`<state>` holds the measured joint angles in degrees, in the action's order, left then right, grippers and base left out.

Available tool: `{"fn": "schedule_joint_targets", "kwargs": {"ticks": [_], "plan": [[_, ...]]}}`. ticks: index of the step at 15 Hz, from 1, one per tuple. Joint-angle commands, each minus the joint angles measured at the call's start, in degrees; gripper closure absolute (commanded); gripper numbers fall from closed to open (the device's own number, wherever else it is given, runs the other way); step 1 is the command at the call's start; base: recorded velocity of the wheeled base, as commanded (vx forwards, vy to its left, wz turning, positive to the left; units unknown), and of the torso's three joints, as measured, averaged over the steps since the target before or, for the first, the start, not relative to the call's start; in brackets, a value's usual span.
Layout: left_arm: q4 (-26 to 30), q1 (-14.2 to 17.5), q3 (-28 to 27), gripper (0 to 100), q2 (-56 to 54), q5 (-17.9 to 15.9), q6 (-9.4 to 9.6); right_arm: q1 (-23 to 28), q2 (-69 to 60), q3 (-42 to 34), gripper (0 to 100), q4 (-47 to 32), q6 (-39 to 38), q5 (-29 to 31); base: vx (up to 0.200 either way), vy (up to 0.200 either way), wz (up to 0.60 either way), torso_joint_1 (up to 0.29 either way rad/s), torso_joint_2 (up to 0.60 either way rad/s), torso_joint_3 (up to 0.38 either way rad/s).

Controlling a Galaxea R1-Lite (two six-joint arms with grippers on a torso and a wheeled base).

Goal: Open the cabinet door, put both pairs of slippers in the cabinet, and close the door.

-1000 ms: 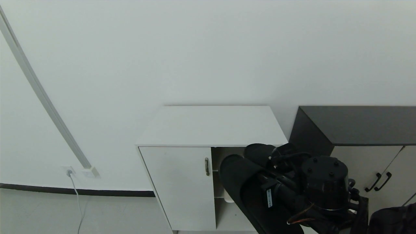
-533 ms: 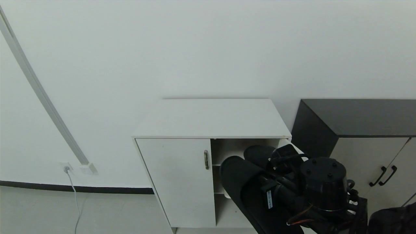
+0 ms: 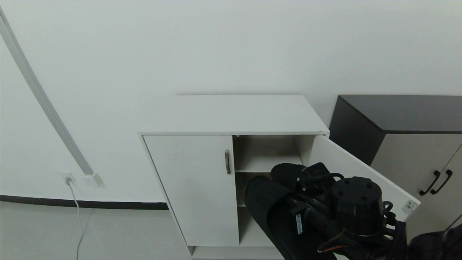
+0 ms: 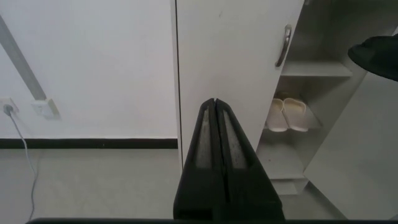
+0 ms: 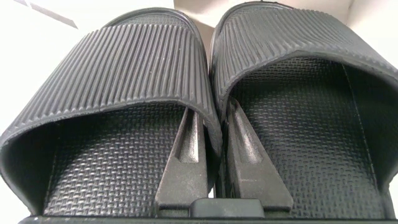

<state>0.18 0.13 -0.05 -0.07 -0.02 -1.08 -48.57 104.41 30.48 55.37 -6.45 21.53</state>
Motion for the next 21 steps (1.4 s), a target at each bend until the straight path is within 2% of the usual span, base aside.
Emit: {"fn": "schedule_joint_targets", "kwargs": {"ticks": [1,12,21], "plan": [[-0.01,0.04,0.05,100,0.07,0.02,-0.06,-0.04,0.62,0.02,100,0.09,0.03,0.00,0.000,0.000,0.00,-0.212,0.53,0.320],[-0.01,0.04,-0.04,100,0.07,-0.06,-0.06,-0.12,2.02,-0.68,100,1.58,0.03,0.00,0.000,0.000,0.00,-0.171,0.49,0.324],[-0.01,0.04,0.05,100,0.07,0.02,-0.06,-0.30,2.29,-0.95,100,1.85,0.03,0.00,0.000,0.000,0.00,-0.080,0.45,0.371]]}}
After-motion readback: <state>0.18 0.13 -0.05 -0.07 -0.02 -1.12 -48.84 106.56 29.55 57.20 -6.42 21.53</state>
